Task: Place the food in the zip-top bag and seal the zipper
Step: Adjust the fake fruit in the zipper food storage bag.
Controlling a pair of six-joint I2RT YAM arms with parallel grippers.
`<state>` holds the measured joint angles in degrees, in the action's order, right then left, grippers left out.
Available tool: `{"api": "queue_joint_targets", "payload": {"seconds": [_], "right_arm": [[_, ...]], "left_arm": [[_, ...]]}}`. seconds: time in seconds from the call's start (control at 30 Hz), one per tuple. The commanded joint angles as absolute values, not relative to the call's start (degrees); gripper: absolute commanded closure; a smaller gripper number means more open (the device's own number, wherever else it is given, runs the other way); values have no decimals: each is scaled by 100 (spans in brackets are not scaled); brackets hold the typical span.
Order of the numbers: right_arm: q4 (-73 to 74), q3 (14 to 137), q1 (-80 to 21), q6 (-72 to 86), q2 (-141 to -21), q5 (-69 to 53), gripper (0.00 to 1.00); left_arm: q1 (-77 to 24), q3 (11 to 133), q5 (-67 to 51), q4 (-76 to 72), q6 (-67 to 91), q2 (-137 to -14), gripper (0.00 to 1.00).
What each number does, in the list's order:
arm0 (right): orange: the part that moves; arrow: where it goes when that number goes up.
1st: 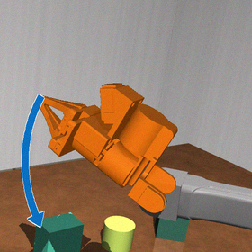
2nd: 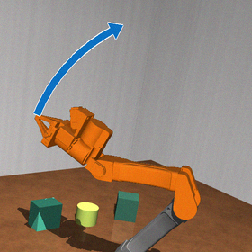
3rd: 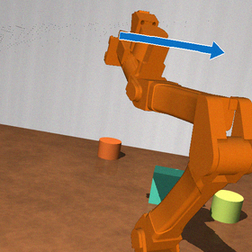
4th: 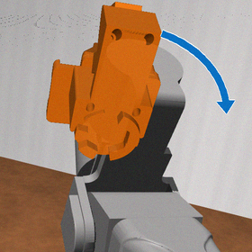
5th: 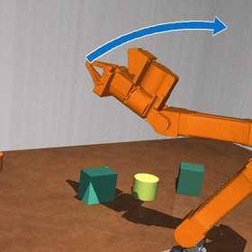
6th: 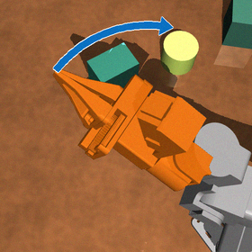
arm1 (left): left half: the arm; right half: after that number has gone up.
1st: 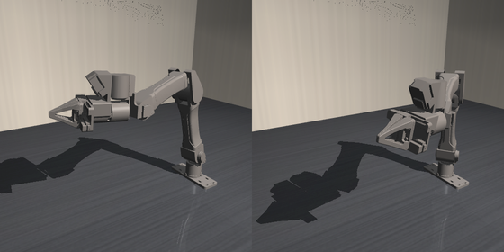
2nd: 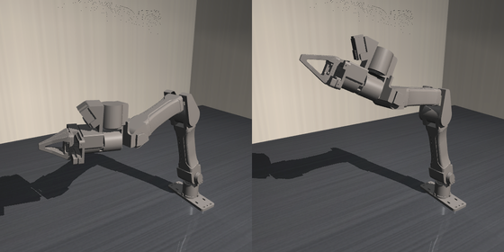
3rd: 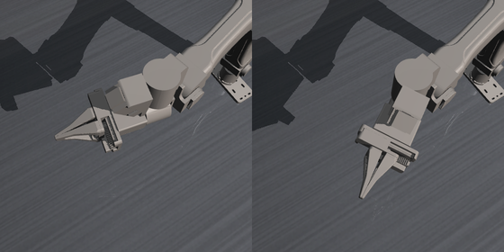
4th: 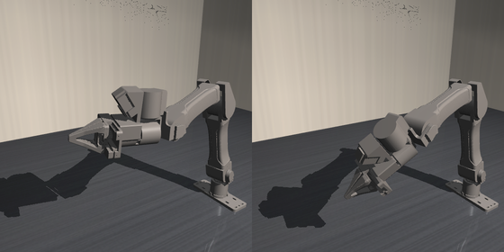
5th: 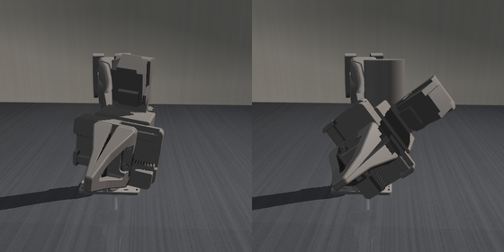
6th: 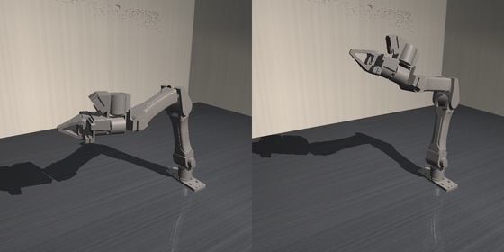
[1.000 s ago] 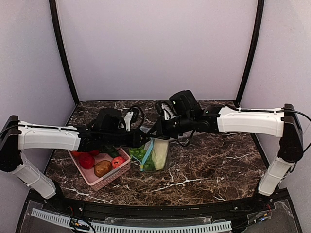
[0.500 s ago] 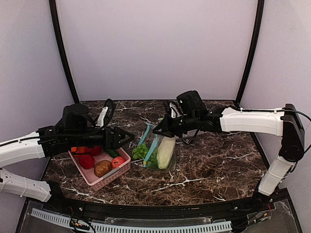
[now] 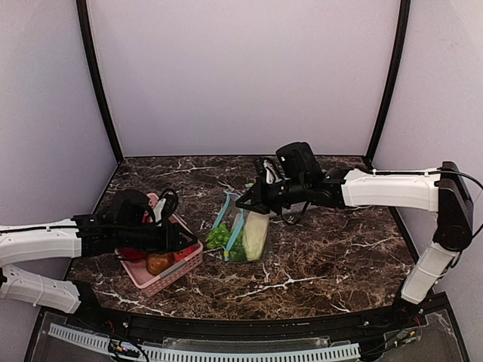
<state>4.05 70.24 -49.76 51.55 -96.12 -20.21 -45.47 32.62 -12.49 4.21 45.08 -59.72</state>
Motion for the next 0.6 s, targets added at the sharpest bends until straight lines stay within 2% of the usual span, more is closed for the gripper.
{"api": "queue_joint_targets", "payload": {"seconds": [0.0,0.17,0.57], "right_arm": [[22,6913,-4931,5234,-9390,-2154,100],[26,6887,-4932,5230,-9327,-2115,100],[26,6915,-4934,5203,-9323,-2189,100]], "left_arm": [[-4419,3334,-1558,79,4542,-6411,59],[-4423,3579,-2150,-182,4426,-6892,69],[-4438,3879,-2673,-608,4291,-7580,72]]}}
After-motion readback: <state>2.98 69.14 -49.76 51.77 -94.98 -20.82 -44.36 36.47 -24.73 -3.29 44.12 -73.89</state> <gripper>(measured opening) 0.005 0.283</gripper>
